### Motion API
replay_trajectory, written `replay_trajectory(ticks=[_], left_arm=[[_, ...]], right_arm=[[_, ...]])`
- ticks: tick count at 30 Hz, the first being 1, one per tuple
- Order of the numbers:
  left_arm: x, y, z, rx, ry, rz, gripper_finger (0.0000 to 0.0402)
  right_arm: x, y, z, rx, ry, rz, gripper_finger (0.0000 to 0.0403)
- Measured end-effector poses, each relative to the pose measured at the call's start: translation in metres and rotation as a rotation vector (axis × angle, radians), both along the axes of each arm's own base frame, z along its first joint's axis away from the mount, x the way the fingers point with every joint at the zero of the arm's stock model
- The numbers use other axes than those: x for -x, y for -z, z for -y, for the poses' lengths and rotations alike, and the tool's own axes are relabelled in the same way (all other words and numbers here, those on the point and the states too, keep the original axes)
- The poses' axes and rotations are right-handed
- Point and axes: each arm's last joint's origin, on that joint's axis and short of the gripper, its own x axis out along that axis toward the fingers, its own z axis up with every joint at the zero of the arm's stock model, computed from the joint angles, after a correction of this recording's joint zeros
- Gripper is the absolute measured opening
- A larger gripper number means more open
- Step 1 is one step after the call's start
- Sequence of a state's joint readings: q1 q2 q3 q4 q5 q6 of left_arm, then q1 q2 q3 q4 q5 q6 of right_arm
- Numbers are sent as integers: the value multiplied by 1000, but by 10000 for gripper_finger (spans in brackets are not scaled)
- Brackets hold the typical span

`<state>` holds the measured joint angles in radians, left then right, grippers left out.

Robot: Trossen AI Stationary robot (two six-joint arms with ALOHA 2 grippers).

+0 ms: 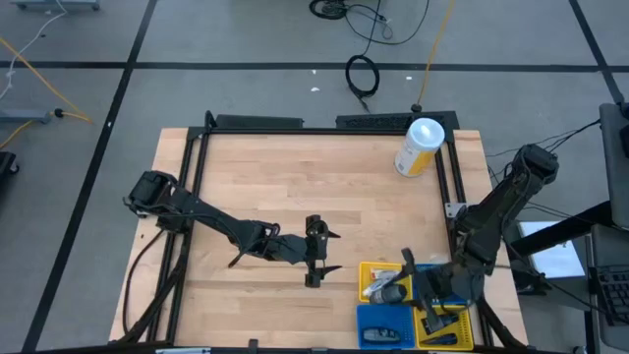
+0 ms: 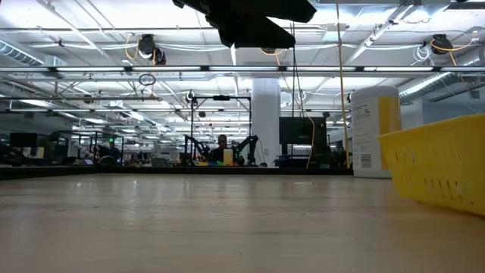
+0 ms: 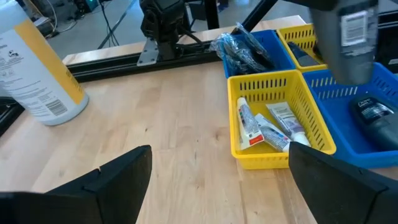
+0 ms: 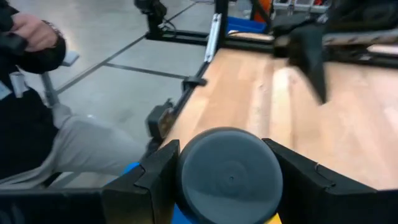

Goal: Pick & Place Travel size toiletries
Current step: Put the black deodorant into the bottom blue bin

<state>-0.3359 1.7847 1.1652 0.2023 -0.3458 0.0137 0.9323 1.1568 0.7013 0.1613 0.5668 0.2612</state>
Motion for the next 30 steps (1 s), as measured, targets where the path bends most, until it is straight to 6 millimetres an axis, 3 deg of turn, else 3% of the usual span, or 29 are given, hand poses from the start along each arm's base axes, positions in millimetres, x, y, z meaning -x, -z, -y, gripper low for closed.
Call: replay_trajectory(ticks=[12,30], left_arm=[[0,0,-1,-8,-32,4,365],[0,0,-1,3,-36,-1,365]], right_arm=[[-1,42,-39,-73,-13,-106,193],[-9,67,-47,-71,16,-157,193]])
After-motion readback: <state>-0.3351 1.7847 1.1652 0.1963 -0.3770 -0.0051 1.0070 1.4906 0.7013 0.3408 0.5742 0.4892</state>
